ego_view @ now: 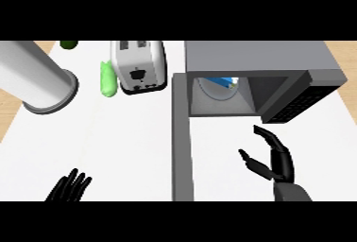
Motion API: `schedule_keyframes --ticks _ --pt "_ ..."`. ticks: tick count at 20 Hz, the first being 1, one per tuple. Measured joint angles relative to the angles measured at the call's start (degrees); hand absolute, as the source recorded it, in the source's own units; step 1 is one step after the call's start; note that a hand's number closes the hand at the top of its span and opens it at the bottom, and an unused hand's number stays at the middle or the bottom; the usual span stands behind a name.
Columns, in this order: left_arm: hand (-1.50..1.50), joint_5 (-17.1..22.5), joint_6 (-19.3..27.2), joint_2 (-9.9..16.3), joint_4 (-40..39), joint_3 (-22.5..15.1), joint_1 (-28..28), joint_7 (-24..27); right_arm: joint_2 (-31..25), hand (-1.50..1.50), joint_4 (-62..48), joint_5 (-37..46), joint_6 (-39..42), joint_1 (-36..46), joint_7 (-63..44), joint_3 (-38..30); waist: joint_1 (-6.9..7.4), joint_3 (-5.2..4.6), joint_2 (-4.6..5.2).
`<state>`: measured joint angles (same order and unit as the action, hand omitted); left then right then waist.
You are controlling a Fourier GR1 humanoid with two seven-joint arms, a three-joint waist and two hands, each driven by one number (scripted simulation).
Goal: Pick up the milk, place it into the microwave and close the microwave
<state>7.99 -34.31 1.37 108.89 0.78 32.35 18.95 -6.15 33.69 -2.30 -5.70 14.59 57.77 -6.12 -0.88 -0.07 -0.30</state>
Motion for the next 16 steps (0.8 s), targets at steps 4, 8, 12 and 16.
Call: schedule_keyframes --ticks 4,8,12,16 --pt "1.50 -5.49 0.10 0.19 -2.16 -3.45 -2.82 -0.52 -2.91 -1.50 6.36 -1.57 2.43 -5.87 -1.72 -0.13 -0.06 -0.01 0.02" --pt "1.50 -10.57 1.02 0.02 -2.85 -6.61 -6.00 -0.52 -5.59 -1.50 11.91 -4.39 5.76 -11.70 -2.98 -1.47 0.08 0.01 0.08" --pt "1.50 -13.62 4.34 -0.71 -6.34 -10.96 -9.63 -0.56 -8.24 -1.50 15.62 -7.41 9.55 -16.16 -3.77 -3.39 0.30 0.02 0.17" --pt "1.50 -15.59 11.59 -1.11 -12.10 -13.00 -15.93 -0.21 -10.63 -1.50 19.22 -10.00 12.38 -19.82 -5.02 -5.29 0.32 0.03 0.24"
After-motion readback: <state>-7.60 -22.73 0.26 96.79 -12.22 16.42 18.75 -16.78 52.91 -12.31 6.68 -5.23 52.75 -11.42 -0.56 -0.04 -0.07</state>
